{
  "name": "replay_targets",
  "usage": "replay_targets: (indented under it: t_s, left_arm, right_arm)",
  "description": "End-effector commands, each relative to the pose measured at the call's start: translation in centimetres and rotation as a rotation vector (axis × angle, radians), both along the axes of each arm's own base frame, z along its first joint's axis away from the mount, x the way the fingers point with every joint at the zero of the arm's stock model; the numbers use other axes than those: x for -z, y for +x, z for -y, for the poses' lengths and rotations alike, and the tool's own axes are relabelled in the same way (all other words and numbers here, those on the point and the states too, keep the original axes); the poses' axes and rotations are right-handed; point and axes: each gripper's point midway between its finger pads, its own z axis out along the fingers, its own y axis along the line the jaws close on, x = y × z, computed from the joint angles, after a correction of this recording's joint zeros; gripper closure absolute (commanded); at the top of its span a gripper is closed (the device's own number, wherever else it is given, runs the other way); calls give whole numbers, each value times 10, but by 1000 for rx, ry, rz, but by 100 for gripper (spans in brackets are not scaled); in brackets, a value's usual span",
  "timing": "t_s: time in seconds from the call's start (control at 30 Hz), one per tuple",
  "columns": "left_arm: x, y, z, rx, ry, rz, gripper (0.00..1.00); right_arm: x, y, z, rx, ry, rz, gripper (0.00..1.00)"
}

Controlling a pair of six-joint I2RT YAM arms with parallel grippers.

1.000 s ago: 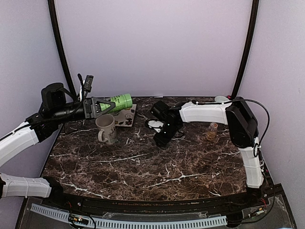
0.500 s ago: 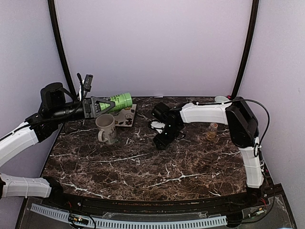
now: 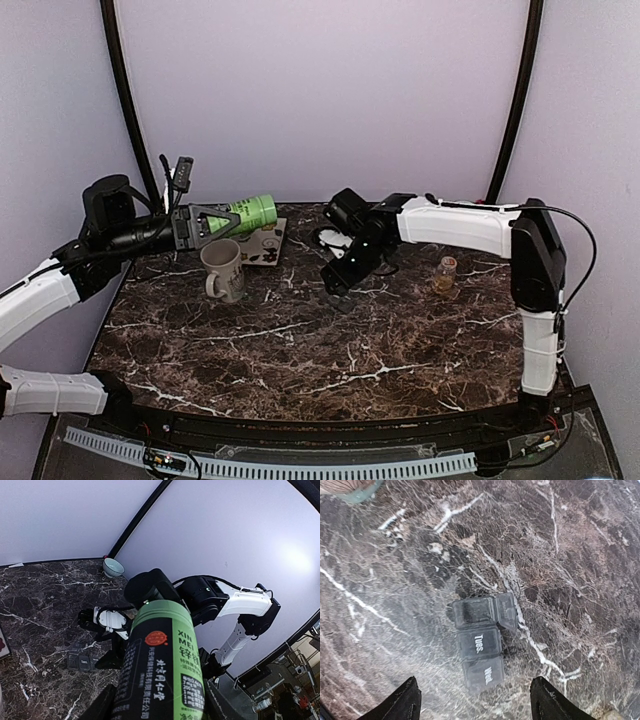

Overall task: Sort the pills into containers
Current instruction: Position the pill container at the center of the board, then unscrew the lid of the pill bottle.

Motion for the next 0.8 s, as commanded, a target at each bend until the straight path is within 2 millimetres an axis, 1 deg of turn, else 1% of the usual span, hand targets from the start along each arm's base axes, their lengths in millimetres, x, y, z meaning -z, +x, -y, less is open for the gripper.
replay_targets:
  t_s: [0.0,0.13,0.3,0.47,0.57,0.63,0.67,0.73,0.77]
  left_arm:
    - [-11,-6,0,26,-40,58,100]
    - [-6,-6,3,47,-56,43,100]
    - [-5,-8,8,88,-70,26,100]
    - [-4,-13,14,152,-104,10,100]
    - [-4,-14,17,177,-119,8,100]
    - [-8,-15,19,200,-135,14,100]
    - [-9,-15,21,216,-141,13,100]
    - [-9,-15,24,245,-150,4,100]
    - [-9,-15,26,258,-155,1,100]
  right_arm:
    - [-52,-5,-6,49,91,55,24]
    - [-97,-14,-19,96,250,54,25]
    - [-140,-24,-26,173,449,34,27]
    - [-195,-38,-41,207,729,-39,29]
    - [-227,-47,-45,206,883,-81,29]
    - [-231,-49,-48,218,940,-127,30]
    - [-247,-53,-44,220,993,-133,30]
    - [-256,-56,-42,229,1055,-170,31]
    - [-257,-57,-41,240,1076,-195,31]
